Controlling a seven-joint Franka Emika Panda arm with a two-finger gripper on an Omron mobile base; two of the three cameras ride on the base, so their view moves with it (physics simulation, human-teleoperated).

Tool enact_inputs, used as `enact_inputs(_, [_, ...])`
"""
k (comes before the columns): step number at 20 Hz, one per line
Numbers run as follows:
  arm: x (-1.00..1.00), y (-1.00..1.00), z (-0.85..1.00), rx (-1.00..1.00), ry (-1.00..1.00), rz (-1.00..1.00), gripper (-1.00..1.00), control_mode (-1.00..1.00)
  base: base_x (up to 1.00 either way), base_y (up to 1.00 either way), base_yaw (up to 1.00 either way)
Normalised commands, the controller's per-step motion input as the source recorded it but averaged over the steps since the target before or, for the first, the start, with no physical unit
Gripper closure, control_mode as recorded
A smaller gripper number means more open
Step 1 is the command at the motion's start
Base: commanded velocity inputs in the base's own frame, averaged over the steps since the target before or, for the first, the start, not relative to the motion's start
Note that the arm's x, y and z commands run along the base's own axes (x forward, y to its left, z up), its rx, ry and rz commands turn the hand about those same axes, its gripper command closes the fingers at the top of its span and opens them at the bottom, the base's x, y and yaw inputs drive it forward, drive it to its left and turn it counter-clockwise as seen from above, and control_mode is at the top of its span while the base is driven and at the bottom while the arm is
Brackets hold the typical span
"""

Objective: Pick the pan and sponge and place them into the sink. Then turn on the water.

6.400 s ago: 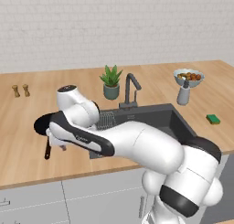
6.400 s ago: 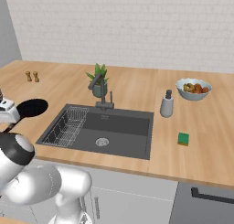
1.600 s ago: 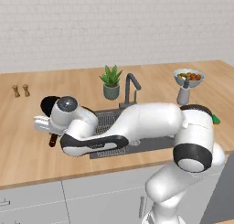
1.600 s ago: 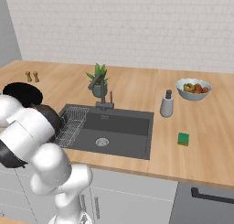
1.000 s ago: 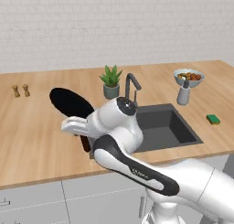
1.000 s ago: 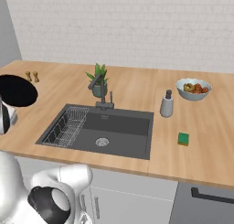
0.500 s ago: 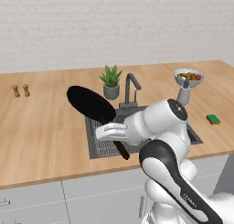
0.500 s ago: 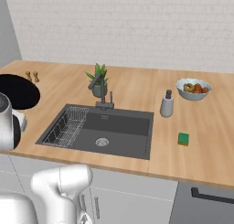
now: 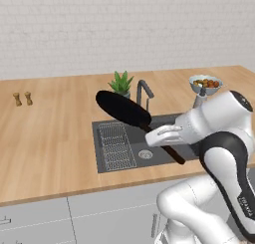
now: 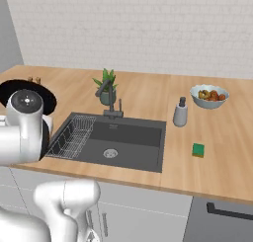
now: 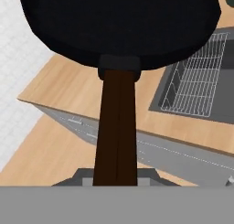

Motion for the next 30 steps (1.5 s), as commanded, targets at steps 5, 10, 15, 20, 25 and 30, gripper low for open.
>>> enact_inputs(5, [0.0, -0.98, 0.09, 0.0, -0.03, 0.04, 1.0, -1.0, 0.0, 0.0, 0.0])
enact_inputs(10, [0.0, -0.9, 0.09, 0.0, 0.0, 0.08, 1.0, -1.0, 0.0, 0.0, 0.0])
enact_inputs(15, [0.0, -0.9, 0.15, 0.0, -0.03, 0.08, 1.0, -1.0, 0.0, 0.0, 0.0])
enact_inputs(20, [0.0, -0.85, 0.06, 0.0, 0.0, 0.18, 1.0, -1.0, 0.0, 0.0, 0.0])
enact_inputs(25, [0.12, -0.6, 0.0, -0.02, 0.0, 0.18, 1.0, -1.0, 0.0, 0.0, 0.0])
enact_inputs(30, [0.21, -0.49, -0.01, -0.07, 0.0, 0.13, 1.0, -1.0, 0.0, 0.0, 0.0])
